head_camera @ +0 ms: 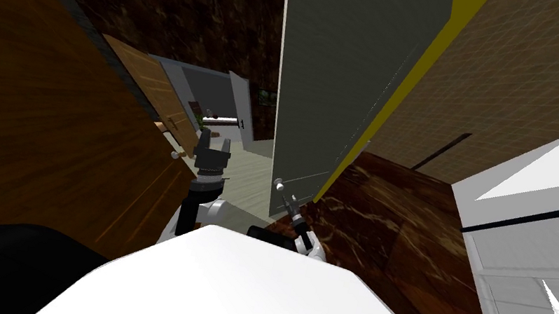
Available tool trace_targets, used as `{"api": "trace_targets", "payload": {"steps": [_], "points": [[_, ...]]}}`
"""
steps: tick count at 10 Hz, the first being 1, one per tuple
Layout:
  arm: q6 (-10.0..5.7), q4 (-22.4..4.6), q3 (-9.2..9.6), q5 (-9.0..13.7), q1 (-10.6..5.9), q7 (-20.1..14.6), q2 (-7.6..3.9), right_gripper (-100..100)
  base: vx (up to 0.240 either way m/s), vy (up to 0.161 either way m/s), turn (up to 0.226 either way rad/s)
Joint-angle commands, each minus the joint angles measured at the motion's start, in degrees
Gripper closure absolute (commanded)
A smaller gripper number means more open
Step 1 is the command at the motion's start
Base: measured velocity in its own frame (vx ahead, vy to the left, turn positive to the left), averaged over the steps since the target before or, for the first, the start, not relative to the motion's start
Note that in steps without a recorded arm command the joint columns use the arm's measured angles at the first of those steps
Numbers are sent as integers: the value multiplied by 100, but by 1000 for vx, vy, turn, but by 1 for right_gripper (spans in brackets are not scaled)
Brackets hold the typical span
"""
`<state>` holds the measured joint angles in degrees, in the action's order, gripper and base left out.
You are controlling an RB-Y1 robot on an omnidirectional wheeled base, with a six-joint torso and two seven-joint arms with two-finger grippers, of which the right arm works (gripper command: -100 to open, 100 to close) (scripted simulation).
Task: Push the door open
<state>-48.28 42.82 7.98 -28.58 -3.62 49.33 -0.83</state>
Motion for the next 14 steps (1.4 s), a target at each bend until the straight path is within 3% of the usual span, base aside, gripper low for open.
{"api": "trace_targets", "payload": {"steps": [1, 11, 13, 14], "points": [[-9, -40, 17, -25, -21, 206, 17, -100, -43, -15, -30], [25, -166, 245, -311, -123, 1715, 289, -100, -41, -21, -74], [30, -184, 279, -353, -138, 1949, 345, -100, -32, -21, -58], [40, -146, 276, -344, -111, 1854, 327, -100, -13, -8, -9]]}}
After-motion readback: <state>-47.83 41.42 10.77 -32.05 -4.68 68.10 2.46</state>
